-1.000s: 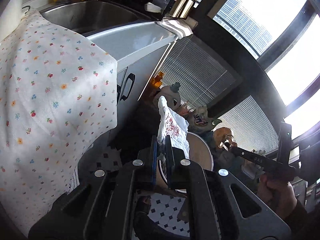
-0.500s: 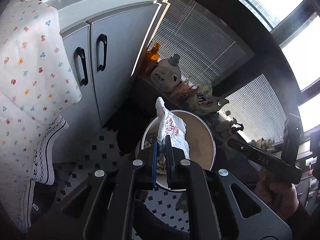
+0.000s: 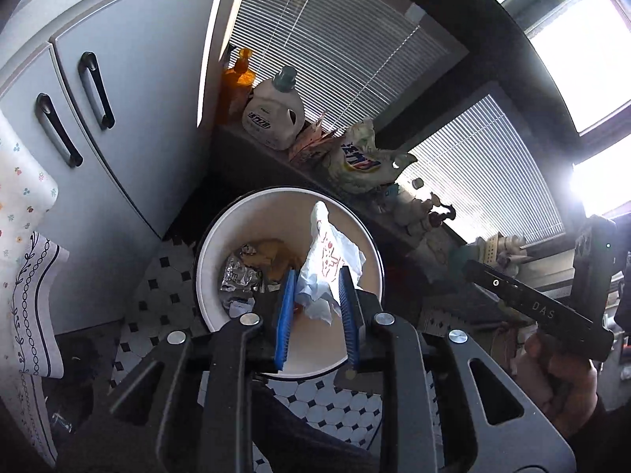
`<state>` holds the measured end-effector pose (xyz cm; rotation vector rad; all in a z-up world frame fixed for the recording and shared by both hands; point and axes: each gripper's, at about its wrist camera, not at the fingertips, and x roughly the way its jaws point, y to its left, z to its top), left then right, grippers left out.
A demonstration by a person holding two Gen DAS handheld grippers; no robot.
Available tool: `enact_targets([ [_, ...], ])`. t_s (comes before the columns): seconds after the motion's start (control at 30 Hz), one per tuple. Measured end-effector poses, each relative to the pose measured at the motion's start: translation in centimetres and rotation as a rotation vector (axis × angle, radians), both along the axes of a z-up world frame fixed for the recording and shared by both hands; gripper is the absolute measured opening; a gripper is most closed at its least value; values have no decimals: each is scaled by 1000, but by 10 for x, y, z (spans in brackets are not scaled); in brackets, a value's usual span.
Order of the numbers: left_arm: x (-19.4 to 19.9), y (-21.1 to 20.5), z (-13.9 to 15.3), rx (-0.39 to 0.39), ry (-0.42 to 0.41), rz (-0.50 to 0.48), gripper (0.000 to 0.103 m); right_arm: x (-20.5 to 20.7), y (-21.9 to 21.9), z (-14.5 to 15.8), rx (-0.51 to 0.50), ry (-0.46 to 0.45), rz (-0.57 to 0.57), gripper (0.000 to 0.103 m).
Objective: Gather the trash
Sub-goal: 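Open the right tool over the bin while the left tool opens too, then move both tools back over the counter toward the medicine box and tissue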
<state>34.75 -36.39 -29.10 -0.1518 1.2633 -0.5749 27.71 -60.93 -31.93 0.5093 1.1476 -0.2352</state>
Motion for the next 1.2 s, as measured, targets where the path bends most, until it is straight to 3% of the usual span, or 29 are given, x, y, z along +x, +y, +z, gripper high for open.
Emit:
enact_targets([
  [0.3, -3, 28, 25, 20, -63, 52, 65, 0, 22, 18, 21, -33, 26, 54],
  [0.67, -8, 119, 81, 20, -173, 202, 79, 29, 90, 57, 23, -120, 119, 72],
  [0.97, -8, 211, 132, 36, -289, 380, 91, 56, 161, 104, 12, -221, 210, 89],
  [1.2, -18, 293, 158, 56, -355, 550, 95, 74, 217, 133, 16, -282, 283, 92],
])
